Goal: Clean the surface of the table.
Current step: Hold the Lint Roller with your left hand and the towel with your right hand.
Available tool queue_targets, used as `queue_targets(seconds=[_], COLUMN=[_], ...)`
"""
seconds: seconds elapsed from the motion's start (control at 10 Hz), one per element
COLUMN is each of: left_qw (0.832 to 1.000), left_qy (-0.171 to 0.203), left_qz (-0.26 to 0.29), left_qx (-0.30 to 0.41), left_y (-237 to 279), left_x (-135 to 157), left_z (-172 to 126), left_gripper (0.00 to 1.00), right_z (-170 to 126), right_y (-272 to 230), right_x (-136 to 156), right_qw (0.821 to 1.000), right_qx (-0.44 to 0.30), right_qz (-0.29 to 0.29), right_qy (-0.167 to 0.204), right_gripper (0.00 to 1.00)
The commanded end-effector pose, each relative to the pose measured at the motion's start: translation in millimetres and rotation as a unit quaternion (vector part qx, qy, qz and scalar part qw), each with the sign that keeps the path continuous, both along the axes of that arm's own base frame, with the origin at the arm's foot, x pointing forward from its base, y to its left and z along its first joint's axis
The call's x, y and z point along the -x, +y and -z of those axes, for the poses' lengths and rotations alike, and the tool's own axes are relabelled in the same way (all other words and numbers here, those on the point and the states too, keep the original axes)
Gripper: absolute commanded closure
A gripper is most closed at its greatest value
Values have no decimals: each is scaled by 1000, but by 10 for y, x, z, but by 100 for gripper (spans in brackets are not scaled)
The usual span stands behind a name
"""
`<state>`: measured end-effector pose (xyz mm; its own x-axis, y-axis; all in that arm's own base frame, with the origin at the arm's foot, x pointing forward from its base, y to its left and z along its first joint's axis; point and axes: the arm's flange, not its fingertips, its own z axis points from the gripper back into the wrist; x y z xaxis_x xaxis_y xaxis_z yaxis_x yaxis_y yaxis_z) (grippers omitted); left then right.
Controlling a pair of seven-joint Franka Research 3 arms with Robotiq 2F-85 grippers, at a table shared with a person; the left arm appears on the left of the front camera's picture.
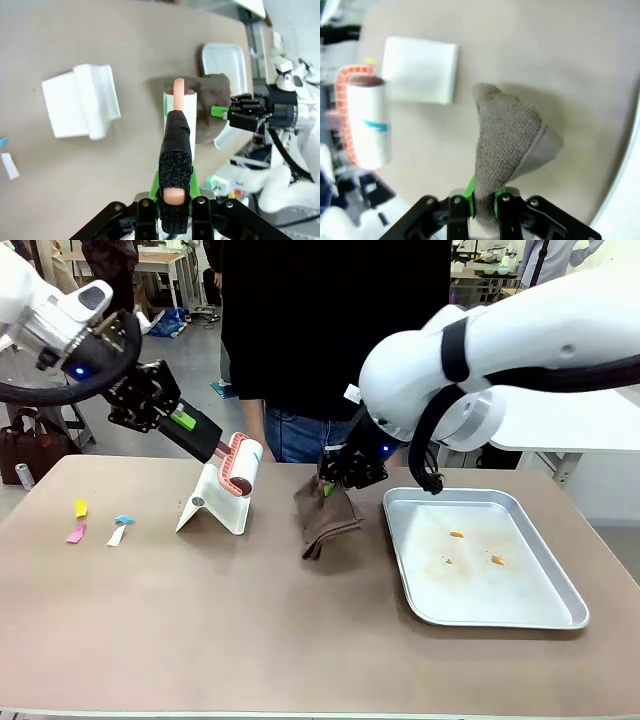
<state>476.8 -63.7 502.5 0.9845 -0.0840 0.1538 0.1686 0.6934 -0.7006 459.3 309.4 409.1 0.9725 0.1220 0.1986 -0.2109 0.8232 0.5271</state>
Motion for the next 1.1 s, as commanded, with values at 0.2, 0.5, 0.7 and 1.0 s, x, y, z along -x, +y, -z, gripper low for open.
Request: queue_targets(seconds=[0.2,0.5,0.7,1.0], left_qw=[992,972,963,956], left_qy=[16,10,19,39], left_qz=[11,-19,-43,-62], left_qx=[124,234,266,282], left_y=[761,1514,1813,2320], left_x=[208,211,231,343], left_z=[-121,-124,-43,260], left_gripper=[100,100,100,100], right_z=[-59,-91,-146,-259], right_y=[-1531,-2628,-3159,-3771], right_x=[779,925,994,1122], right_qw=[968,953,937,917], right_qx=[-220,-303,-348,-396], right_qz=[-123,-29,3,42], right_qy=[-15,13,27,21], right_gripper=[100,100,100,100])
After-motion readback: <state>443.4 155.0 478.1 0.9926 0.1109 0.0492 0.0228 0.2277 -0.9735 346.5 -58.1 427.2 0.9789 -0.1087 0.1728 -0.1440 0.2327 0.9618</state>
